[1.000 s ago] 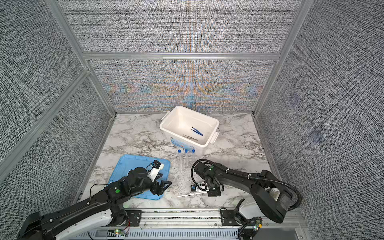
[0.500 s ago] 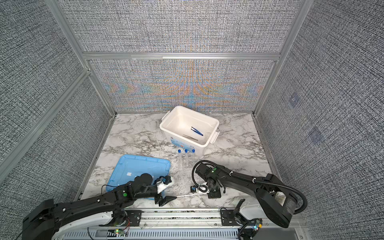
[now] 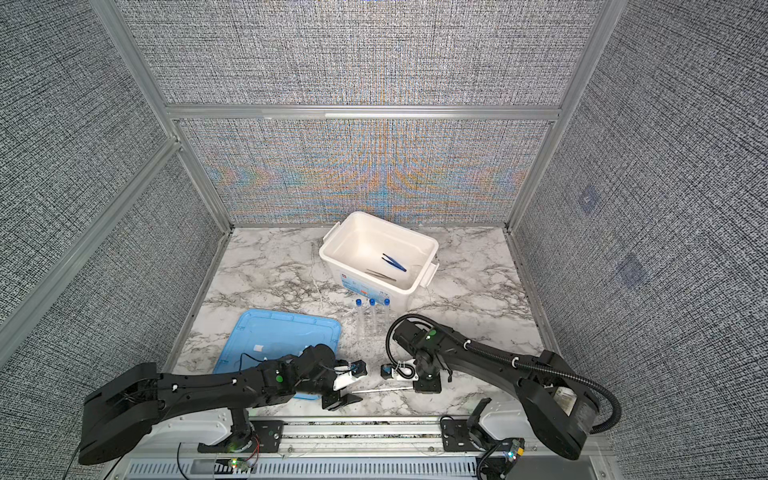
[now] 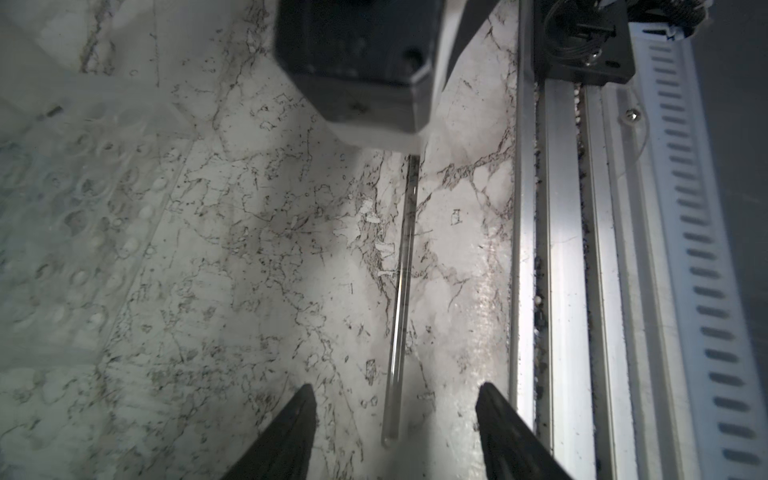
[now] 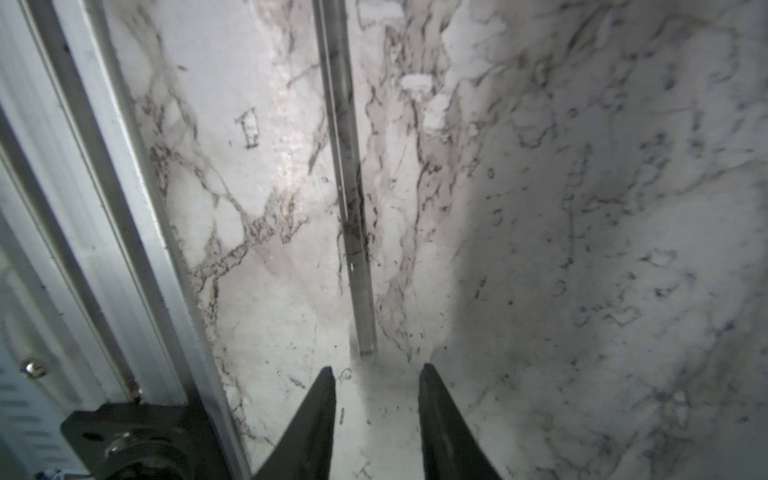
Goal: Organize the chemistry lab equipment
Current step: 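Close the left gripper on the glass rod while the right gripper withdraws toward the bin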
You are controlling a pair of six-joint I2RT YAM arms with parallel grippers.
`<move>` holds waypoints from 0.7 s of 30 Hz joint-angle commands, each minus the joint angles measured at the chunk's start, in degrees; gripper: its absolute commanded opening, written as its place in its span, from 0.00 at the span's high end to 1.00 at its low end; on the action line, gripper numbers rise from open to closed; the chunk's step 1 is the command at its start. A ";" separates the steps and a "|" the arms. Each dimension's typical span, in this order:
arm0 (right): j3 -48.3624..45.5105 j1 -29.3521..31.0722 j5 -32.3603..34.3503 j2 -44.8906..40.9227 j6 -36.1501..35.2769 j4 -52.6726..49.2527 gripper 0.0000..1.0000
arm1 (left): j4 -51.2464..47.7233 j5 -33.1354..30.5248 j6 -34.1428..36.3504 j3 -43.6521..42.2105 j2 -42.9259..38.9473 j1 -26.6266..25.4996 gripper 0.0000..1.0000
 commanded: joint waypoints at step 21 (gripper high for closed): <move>15.80 -18.82 7.92 -25.31 20.11 4.83 0.52 | -21.83 -4.93 0.84 18.99 19.14 -1.17 0.61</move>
